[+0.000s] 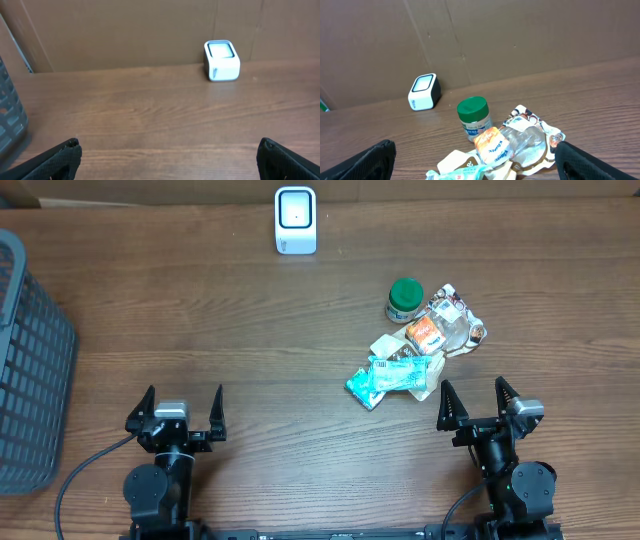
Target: Scan the item barcode
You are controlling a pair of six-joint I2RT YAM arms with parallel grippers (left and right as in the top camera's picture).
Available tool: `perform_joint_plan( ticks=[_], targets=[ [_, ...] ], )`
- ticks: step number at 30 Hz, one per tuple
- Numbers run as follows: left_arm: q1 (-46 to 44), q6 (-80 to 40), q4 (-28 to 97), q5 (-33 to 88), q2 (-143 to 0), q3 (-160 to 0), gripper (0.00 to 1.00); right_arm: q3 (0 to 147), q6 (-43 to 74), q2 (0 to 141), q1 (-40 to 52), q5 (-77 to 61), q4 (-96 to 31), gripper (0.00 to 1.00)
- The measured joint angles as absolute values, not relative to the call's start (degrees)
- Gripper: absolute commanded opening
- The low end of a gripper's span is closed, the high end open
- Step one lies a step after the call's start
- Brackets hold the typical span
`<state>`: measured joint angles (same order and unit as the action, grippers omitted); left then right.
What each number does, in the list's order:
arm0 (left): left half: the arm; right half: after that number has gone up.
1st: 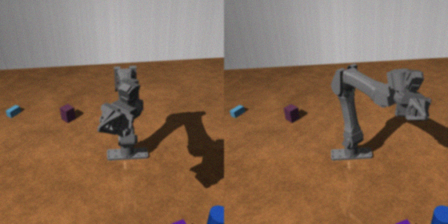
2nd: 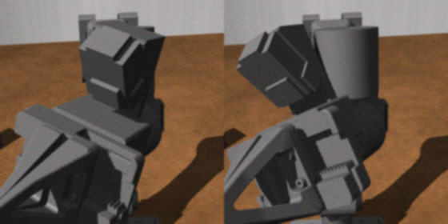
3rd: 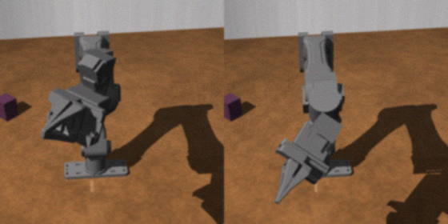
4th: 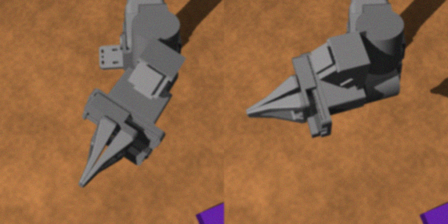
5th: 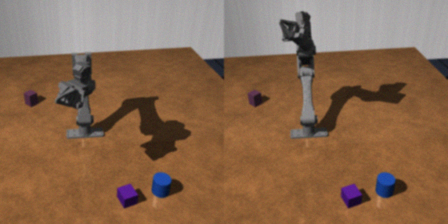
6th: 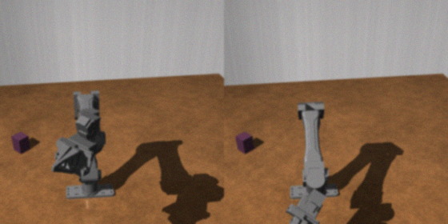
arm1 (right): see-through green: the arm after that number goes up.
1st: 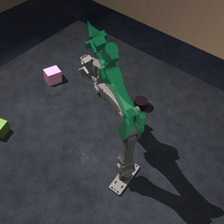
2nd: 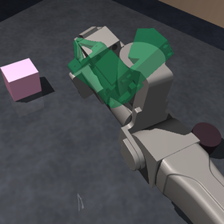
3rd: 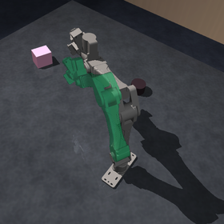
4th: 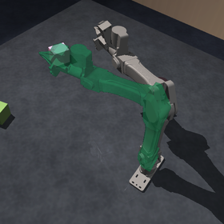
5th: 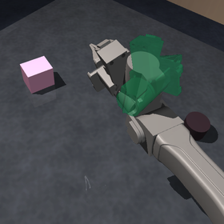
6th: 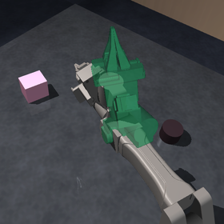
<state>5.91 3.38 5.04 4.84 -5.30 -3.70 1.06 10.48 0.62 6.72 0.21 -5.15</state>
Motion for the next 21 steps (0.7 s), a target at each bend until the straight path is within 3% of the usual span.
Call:
perform_joint_plan(
  ticks=[21],
  targets=[
    [4.84, 4.69, 6.02, 4.45, -0.95, -1.58, 1.00, 1.06, 10.50, 0.62, 6.72, 0.19, -5.15, 1.00]
  ],
)
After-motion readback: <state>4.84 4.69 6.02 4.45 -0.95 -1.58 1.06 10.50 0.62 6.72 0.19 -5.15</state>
